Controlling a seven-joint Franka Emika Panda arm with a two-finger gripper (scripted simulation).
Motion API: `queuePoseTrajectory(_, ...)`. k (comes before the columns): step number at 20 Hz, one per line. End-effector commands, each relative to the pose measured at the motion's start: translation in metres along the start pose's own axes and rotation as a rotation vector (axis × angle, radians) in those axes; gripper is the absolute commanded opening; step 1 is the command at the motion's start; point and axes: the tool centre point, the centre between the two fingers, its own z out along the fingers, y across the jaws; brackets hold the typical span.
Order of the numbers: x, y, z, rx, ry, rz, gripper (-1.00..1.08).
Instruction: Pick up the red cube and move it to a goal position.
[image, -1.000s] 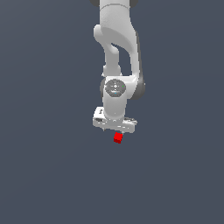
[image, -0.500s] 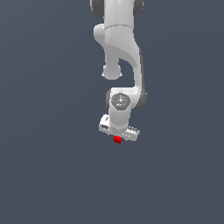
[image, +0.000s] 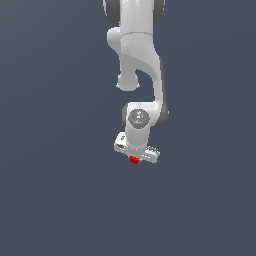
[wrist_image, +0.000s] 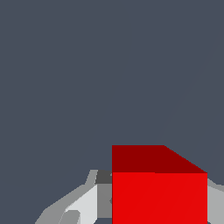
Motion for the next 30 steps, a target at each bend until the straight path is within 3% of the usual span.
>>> queuePoseTrajectory(1, 0.0, 0.0, 0.0, 0.0, 0.0, 0.001, -1.0)
queuePoseTrajectory(15, -0.006, 0.004, -0.018, 0.0, 0.0, 0.0, -1.0)
queuePoseTrajectory(30, -0.039, 0.03, -0.121, 0.001, 0.0, 0.001, -1.0)
